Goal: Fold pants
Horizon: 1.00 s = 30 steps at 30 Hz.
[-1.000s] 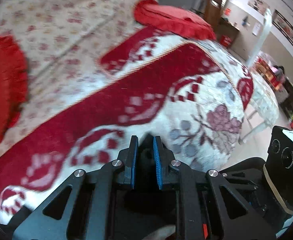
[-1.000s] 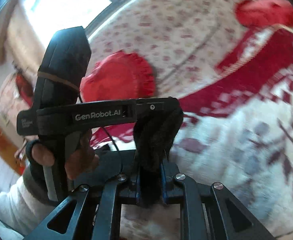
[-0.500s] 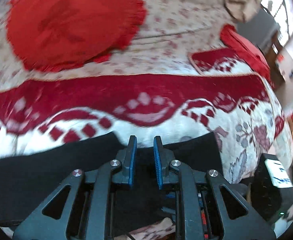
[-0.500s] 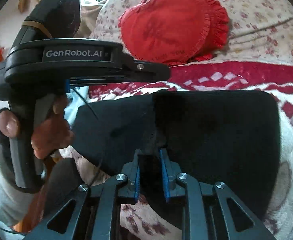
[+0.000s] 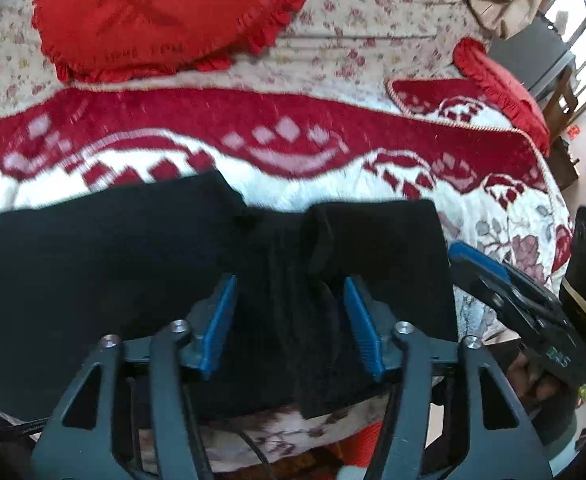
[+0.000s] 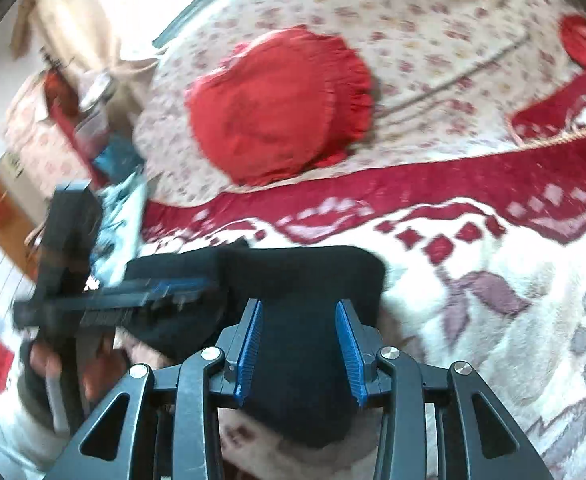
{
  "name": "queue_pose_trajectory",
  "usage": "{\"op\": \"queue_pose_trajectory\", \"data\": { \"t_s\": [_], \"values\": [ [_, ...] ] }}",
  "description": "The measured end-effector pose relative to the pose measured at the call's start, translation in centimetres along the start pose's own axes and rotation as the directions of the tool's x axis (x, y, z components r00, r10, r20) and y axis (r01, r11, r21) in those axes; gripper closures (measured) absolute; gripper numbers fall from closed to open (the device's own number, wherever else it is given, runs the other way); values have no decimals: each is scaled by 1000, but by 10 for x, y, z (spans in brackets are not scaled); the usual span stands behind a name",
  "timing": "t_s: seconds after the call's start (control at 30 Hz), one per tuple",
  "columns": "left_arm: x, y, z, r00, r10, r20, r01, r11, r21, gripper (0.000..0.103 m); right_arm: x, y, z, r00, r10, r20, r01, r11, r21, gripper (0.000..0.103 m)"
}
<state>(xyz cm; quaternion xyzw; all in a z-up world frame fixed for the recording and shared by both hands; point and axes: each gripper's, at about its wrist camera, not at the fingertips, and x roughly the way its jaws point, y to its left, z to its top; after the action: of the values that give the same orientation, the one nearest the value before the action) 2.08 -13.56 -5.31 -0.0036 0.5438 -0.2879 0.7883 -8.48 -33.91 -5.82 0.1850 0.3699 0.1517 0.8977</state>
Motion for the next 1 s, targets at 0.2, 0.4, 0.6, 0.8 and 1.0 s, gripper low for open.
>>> {"op": "queue_pose_trajectory", "data": {
  "t_s": [0.2,0.4,0.6,0.8,1.0],
  "values": [
    [16,-16,-4,998,-61,-23,61,998,-24,74,11,-20,2,998,-54,-16,55,998,36,66],
    [-16,-17,5,997,-56,50,55,998,11,90,-9,3,8,999,-27,26,27,1000,2,67],
    [-23,13,-4,999,22,43,-20,999,-39,90,14,27,15,1000,10,6,-10,996,-85,67],
    [-3,26,-15,999,45,24,-42,995,-95,89,66,26,11,997,-31,-69,22,993,-119,67],
    [-13,23,-11,996,74,47,-71,995,-70,82,34,36,13,997,-53,-63,42,986,-160,67]
  ]
}}
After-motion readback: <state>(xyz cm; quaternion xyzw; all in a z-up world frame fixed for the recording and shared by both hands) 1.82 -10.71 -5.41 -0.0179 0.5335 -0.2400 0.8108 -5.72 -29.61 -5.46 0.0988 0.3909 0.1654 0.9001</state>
